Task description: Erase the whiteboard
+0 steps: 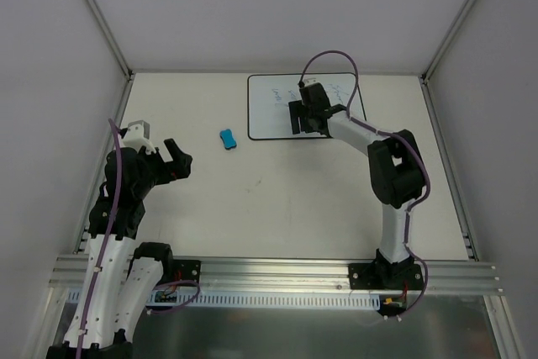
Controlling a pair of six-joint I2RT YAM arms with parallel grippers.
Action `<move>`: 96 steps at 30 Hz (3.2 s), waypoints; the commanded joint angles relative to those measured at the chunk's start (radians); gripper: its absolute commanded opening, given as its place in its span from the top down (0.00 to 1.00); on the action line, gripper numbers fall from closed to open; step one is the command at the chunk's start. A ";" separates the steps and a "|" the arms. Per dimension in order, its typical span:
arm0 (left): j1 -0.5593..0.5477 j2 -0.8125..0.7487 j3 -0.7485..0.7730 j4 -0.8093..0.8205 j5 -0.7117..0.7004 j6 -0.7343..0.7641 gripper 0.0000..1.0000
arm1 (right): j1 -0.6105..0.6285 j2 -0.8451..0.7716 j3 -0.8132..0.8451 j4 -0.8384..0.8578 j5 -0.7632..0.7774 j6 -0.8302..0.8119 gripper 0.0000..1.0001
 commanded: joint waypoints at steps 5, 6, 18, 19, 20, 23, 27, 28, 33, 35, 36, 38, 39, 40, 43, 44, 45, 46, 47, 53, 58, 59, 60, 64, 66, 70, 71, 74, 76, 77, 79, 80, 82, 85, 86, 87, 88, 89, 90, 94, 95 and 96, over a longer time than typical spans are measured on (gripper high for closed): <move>-0.008 -0.017 -0.013 0.040 -0.022 -0.001 0.01 | 0.009 0.087 0.116 -0.036 0.053 0.055 0.28; -0.008 -0.017 -0.013 0.041 -0.022 -0.001 0.01 | 0.009 0.103 0.122 -0.039 0.048 0.058 0.29; -0.008 -0.024 -0.016 0.043 -0.022 -0.001 0.01 | 0.015 0.127 0.114 -0.125 0.025 0.135 0.45; -0.008 -0.024 -0.014 0.041 -0.022 -0.001 0.01 | 0.017 0.130 0.113 -0.134 0.022 0.139 0.46; -0.008 -0.025 -0.014 0.041 -0.022 -0.001 0.01 | 0.017 0.135 0.110 -0.156 0.019 0.154 0.50; -0.008 -0.028 -0.016 0.041 -0.022 -0.003 0.01 | 0.026 0.126 0.073 -0.176 0.025 0.178 0.52; -0.008 -0.036 -0.017 0.041 -0.027 -0.003 0.01 | 0.046 0.120 0.033 -0.189 0.003 0.178 0.52; -0.008 -0.036 -0.019 0.041 -0.027 -0.004 0.01 | 0.054 0.115 0.025 -0.196 -0.002 0.179 0.52; -0.008 -0.048 -0.022 0.041 -0.032 -0.007 0.01 | 0.065 0.088 -0.035 -0.200 -0.040 0.199 0.53; -0.008 -0.051 -0.024 0.041 -0.033 -0.007 0.01 | 0.066 0.068 -0.065 -0.212 -0.045 0.219 0.53; -0.008 -0.054 -0.025 0.041 -0.033 -0.009 0.01 | 0.068 0.060 -0.074 -0.213 -0.045 0.222 0.53; -0.008 -0.056 -0.028 0.041 -0.035 -0.010 0.01 | 0.069 0.040 -0.085 -0.232 -0.044 0.227 0.53; -0.008 -0.059 -0.027 0.041 -0.033 -0.010 0.01 | 0.069 0.037 -0.087 -0.245 -0.042 0.230 0.53; -0.008 -0.059 -0.028 0.040 -0.035 -0.012 0.01 | 0.071 0.028 -0.087 -0.271 -0.044 0.242 0.53; -0.008 -0.062 -0.030 0.041 -0.033 -0.012 0.01 | 0.074 -0.014 -0.117 -0.288 -0.042 0.257 0.53; -0.008 -0.063 -0.031 0.041 -0.035 -0.012 0.01 | 0.077 -0.023 -0.124 -0.289 -0.036 0.262 0.53; -0.008 -0.063 -0.030 0.041 -0.035 -0.012 0.01 | 0.078 -0.038 -0.128 -0.288 -0.030 0.264 0.53; -0.008 -0.062 -0.030 0.041 -0.038 -0.012 0.01 | 0.078 -0.041 -0.127 -0.288 -0.030 0.262 0.53; -0.008 -0.062 -0.028 0.041 -0.036 -0.012 0.01 | 0.078 -0.043 -0.122 -0.286 -0.024 0.264 0.53; -0.008 -0.060 -0.030 0.040 -0.038 -0.010 0.01 | 0.091 -0.018 -0.044 -0.272 0.045 0.283 0.53; -0.008 -0.059 -0.031 0.041 -0.039 -0.010 0.01 | 0.095 0.005 -0.009 -0.225 0.073 0.305 0.54; -0.008 -0.059 -0.031 0.041 -0.038 -0.010 0.01 | 0.095 0.012 -0.001 -0.210 0.074 0.305 0.54; -0.008 -0.059 -0.030 0.041 -0.038 -0.010 0.01 | 0.095 0.017 0.004 -0.200 0.076 0.306 0.54; -0.008 -0.056 -0.031 0.041 -0.038 -0.010 0.01 | 0.097 0.060 0.040 -0.193 0.062 0.303 0.53; -0.008 -0.057 -0.030 0.041 -0.039 -0.009 0.01 | 0.097 0.083 0.047 -0.191 0.055 0.310 0.54; -0.008 -0.059 -0.031 0.041 -0.044 -0.009 0.01 | 0.100 0.084 0.010 -0.196 0.018 0.336 0.54; -0.008 -0.059 -0.030 0.041 -0.045 -0.009 0.01 | 0.103 0.081 -0.001 -0.196 0.012 0.342 0.53; -0.008 -0.060 -0.030 0.041 -0.045 -0.009 0.01 | 0.130 0.051 -0.054 -0.208 0.016 0.357 0.53; -0.006 -0.057 -0.025 0.043 -0.050 -0.009 0.01 | 0.166 0.046 -0.061 -0.270 0.028 0.366 0.53; -0.008 -0.056 -0.025 0.043 -0.050 -0.009 0.01 | 0.181 0.051 -0.061 -0.292 0.028 0.366 0.54; -0.008 -0.059 -0.022 0.041 -0.051 -0.009 0.01 | 0.231 0.058 -0.055 -0.346 0.024 0.374 0.54; -0.008 -0.062 -0.022 0.041 -0.053 -0.010 0.01 | 0.250 0.064 -0.053 -0.382 0.016 0.379 0.54; -0.008 -0.066 -0.022 0.043 -0.061 -0.012 0.01 | 0.308 0.066 -0.053 -0.416 -0.020 0.386 0.54; -0.008 -0.073 -0.025 0.043 -0.070 -0.012 0.01 | 0.389 0.063 -0.045 -0.462 -0.076 0.388 0.54; -0.008 -0.076 -0.025 0.043 -0.071 -0.012 0.01 | 0.409 0.060 -0.041 -0.481 -0.091 0.383 0.54; -0.008 -0.079 -0.024 0.043 -0.073 -0.013 0.01 | 0.428 0.057 -0.036 -0.489 -0.109 0.379 0.54; -0.008 -0.079 -0.025 0.044 -0.071 -0.015 0.01 | 0.445 0.052 -0.026 -0.499 -0.134 0.380 0.54; -0.008 -0.082 -0.027 0.043 -0.071 -0.016 0.01 | 0.480 0.048 -0.024 -0.508 -0.145 0.376 0.54; -0.008 -0.086 -0.030 0.043 -0.071 -0.019 0.01 | 0.495 0.040 -0.025 -0.507 -0.155 0.371 0.54; -0.008 -0.091 -0.034 0.044 -0.065 -0.021 0.01 | 0.546 -0.030 -0.016 -0.505 -0.144 0.328 0.53; -0.008 -0.091 -0.036 0.044 -0.064 -0.021 0.01 | 0.546 -0.052 -0.010 -0.505 -0.131 0.314 0.54; -0.008 -0.086 -0.034 0.044 -0.062 -0.022 0.01 | 0.546 -0.076 -0.006 -0.504 -0.116 0.302 0.54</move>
